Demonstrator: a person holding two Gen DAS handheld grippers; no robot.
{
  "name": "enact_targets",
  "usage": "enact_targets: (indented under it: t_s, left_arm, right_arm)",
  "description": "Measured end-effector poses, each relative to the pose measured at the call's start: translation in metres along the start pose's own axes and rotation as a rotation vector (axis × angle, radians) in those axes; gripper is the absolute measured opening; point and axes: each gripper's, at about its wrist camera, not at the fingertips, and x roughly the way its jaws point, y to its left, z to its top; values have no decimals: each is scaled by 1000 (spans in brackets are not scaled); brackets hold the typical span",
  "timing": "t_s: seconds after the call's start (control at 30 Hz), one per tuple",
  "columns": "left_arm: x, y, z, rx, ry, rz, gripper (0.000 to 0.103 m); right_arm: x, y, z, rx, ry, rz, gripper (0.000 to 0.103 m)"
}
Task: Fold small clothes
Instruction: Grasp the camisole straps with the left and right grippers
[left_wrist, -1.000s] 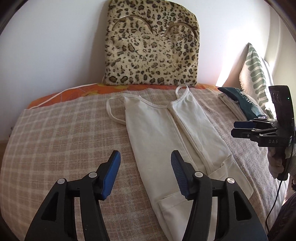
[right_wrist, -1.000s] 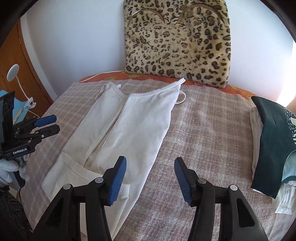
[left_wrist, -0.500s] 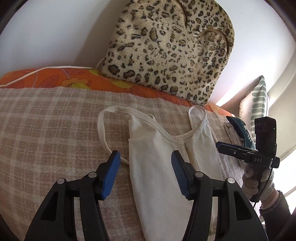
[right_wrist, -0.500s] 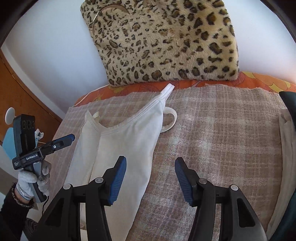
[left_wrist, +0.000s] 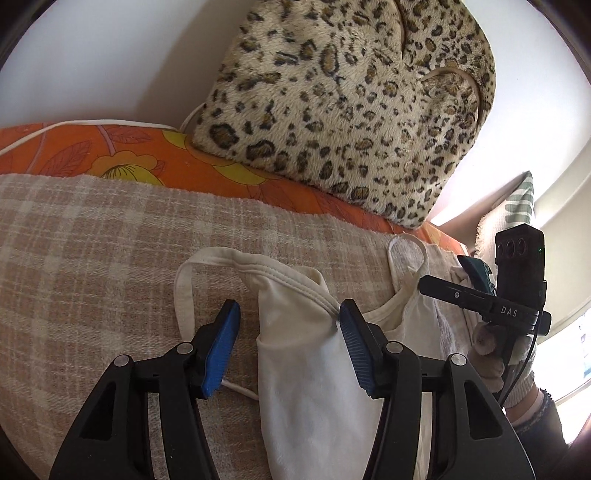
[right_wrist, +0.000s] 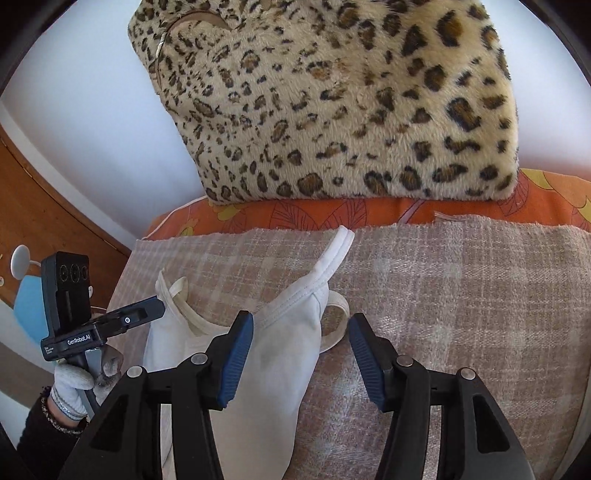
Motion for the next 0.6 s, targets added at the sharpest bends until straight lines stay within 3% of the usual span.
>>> enact_targets:
  t_s: [0.03, 0.07, 0.2, 0.3, 0.6]
  left_arm:
    - [1, -1, 1, 4, -5, 1, 52]
    - [2, -1, 2, 4, -4, -4, 43]
    - [5, 0, 6, -23, -6, -18, 7]
    - [-2, -5, 7, -9, -32, -32, 5]
    - [-37, -30, 5, 46, -89, -48, 4]
  right_arm:
    - [3, 2, 1, -3, 7, 3, 49]
    - [6, 4, 2, -6, 15, 4, 36]
    - [7, 10, 5, -9, 17, 12, 19]
    - [2, 17, 9, -21, 3, 15, 8]
    - [-42, 46, 5, -75, -66, 33, 6]
